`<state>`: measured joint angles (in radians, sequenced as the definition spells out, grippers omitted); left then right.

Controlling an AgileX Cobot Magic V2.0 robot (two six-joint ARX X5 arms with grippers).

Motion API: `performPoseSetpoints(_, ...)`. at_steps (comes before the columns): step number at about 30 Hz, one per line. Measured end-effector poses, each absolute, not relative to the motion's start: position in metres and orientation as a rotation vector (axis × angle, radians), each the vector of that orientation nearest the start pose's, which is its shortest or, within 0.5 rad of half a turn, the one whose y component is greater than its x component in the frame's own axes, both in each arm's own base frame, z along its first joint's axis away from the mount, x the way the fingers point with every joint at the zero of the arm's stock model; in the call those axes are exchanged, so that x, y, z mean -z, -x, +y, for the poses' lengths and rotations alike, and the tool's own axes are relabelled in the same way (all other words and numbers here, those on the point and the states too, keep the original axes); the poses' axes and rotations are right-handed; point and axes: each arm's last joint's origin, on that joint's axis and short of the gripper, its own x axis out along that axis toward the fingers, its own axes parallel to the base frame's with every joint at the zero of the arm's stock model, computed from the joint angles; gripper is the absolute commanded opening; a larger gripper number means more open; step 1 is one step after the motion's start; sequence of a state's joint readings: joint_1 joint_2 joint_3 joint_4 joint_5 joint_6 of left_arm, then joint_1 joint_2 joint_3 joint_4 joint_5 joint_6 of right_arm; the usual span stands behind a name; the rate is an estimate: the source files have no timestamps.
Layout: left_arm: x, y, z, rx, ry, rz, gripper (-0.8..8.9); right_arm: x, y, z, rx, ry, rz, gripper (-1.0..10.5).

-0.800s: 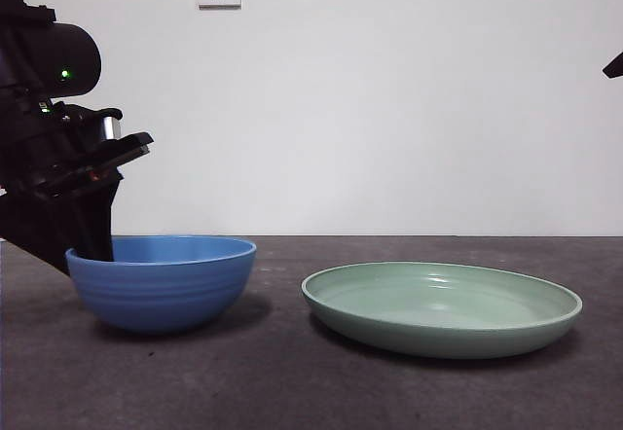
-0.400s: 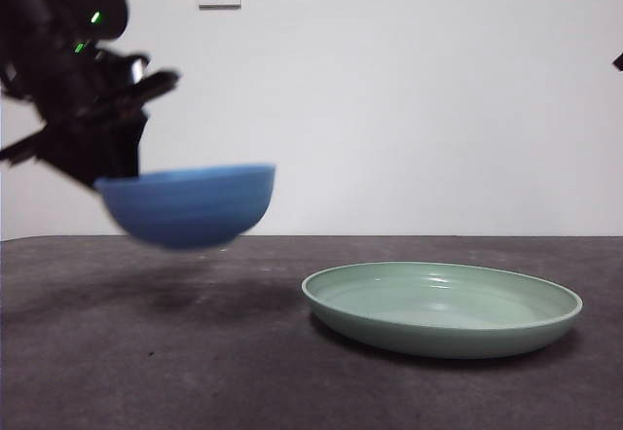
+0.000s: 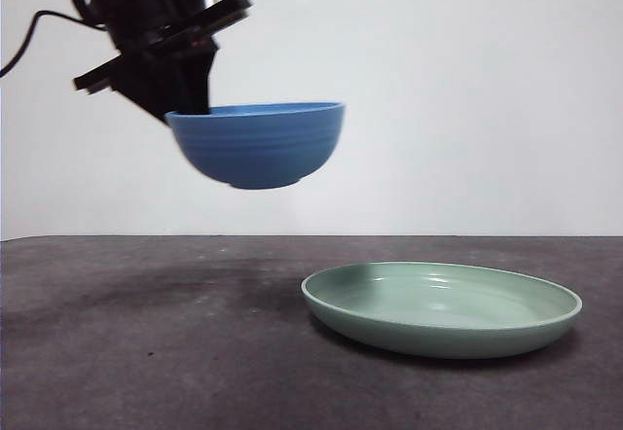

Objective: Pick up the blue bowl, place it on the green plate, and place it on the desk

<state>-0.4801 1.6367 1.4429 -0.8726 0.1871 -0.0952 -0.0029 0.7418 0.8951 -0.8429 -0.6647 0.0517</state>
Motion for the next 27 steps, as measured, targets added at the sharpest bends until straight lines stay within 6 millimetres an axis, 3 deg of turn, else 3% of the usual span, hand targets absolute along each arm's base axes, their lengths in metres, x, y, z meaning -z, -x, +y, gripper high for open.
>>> performPoseSetpoints(6, -0.296, -0.291, -0.170, 0.570, -0.099, 1.101, 0.10, -0.326, -0.114, 0.017, -0.609, -0.256, 0.637, 6.3)
performPoseSetpoints(11, -0.279, -0.297, -0.184, 0.574, -0.114, 1.164, 0.10, -0.326, -0.109, 0.017, -0.609, -0.256, 0.640, 6.3)
performPoseSetpoints(27, -0.223, -0.313, -0.278, 0.698, -0.233, 1.244, 0.10, -0.324, -0.109, 0.017, -0.581, -0.255, 0.662, 6.3)
